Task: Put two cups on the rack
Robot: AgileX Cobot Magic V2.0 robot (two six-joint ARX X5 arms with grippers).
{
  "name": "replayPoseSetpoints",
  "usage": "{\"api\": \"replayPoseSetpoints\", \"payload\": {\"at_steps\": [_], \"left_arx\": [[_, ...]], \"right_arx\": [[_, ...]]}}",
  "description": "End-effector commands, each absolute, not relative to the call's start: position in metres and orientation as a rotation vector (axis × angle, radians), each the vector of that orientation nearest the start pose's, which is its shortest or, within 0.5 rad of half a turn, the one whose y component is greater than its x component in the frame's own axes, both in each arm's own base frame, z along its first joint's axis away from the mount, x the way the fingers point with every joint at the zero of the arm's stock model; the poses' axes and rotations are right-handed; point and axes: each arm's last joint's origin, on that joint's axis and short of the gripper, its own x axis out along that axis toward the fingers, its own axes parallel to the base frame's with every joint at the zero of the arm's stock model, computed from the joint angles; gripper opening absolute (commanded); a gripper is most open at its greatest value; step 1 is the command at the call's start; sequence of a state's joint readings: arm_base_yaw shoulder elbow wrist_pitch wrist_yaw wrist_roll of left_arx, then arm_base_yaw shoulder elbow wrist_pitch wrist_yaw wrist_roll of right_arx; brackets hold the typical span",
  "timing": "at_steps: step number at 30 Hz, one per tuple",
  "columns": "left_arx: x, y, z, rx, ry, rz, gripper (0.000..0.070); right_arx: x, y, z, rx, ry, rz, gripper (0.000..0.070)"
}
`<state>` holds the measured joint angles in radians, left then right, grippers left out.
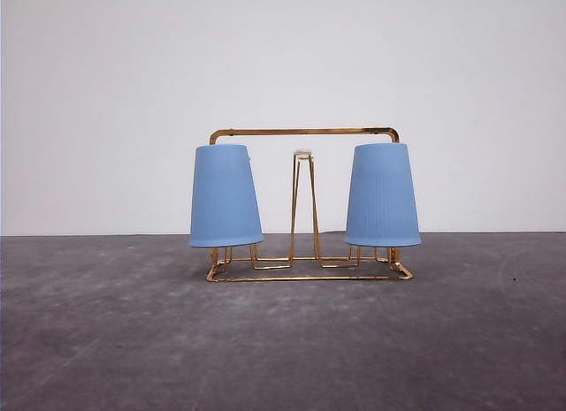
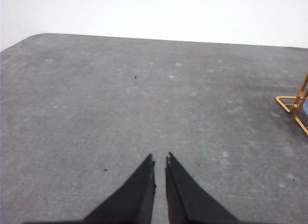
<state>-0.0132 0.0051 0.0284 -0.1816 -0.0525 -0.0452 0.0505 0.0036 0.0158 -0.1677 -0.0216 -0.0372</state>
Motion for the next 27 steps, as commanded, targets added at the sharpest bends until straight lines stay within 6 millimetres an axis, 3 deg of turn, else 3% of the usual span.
{"api": "replayPoseSetpoints", "payload": {"at_steps": [1,27], "left_arx": [[0.0955,0.0004,0.1499,-0.04,0.175,0.045,0.0023],[0.0955,0.0004,0.1499,-0.04,0.175,0.045,0.0023]], "right_arx": [[0.096,0.0053,0.1524,-0.042,0.146,0.071,0.0017],[0.096,0.0053,0.1524,-0.042,0.146,0.071,0.0017]]}}
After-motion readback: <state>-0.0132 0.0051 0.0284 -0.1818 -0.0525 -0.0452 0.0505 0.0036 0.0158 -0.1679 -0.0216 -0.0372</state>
